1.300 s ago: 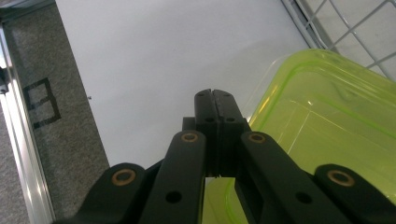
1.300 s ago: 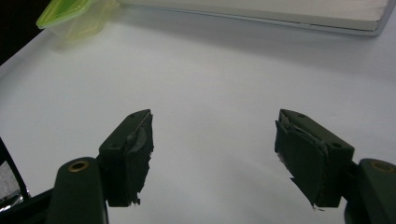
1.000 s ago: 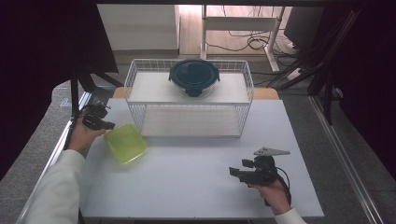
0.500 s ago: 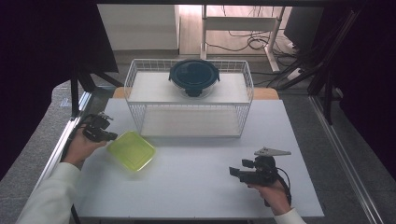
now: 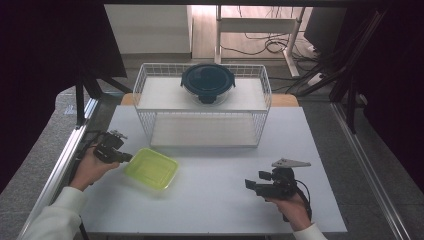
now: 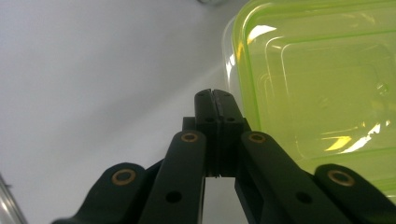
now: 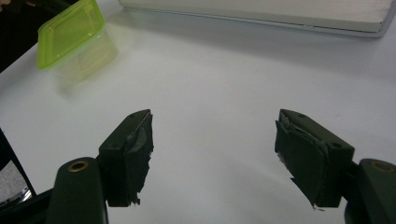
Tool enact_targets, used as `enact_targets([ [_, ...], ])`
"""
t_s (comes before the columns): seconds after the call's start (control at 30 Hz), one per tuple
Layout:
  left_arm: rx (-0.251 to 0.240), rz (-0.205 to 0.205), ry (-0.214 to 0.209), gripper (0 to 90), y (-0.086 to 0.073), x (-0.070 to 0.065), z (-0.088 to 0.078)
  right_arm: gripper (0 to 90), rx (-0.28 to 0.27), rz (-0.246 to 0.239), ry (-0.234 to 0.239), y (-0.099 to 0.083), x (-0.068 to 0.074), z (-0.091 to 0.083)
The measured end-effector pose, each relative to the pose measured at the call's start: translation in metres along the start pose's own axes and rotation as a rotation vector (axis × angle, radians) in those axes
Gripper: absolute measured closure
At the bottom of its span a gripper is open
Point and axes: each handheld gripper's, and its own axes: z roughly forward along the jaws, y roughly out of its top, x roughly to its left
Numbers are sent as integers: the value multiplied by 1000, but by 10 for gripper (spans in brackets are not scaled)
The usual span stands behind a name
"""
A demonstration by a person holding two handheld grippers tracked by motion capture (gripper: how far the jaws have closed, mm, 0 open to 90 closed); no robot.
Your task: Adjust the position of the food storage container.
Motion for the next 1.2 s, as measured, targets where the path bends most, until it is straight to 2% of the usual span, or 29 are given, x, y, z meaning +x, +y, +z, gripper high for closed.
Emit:
enact_targets([
  [0.13,-6,-5,-41,900,-4,-9,1,275,-1,-2,0,0,1,0],
  [0.33,-2,-11,-77,900,-9,-24,4,275,0,-2,0,0,2,0],
  [0.43,4,12,-91,900,-11,-34,5,275,0,-6,-1,0,2,0],
  [0.63,2,31,-136,900,-14,-52,10,275,1,-6,0,0,2,0],
  [0.73,5,39,-172,900,-14,-61,12,275,-2,-5,1,1,2,0],
  [0.93,10,77,-184,900,-12,-78,14,275,-1,2,7,1,2,-1],
  [1.0,11,81,-188,900,-11,-83,15,275,-2,4,22,1,3,-1],
  [1.2,-10,90,-217,900,-5,-98,21,274,-1,2,20,1,4,-1],
])
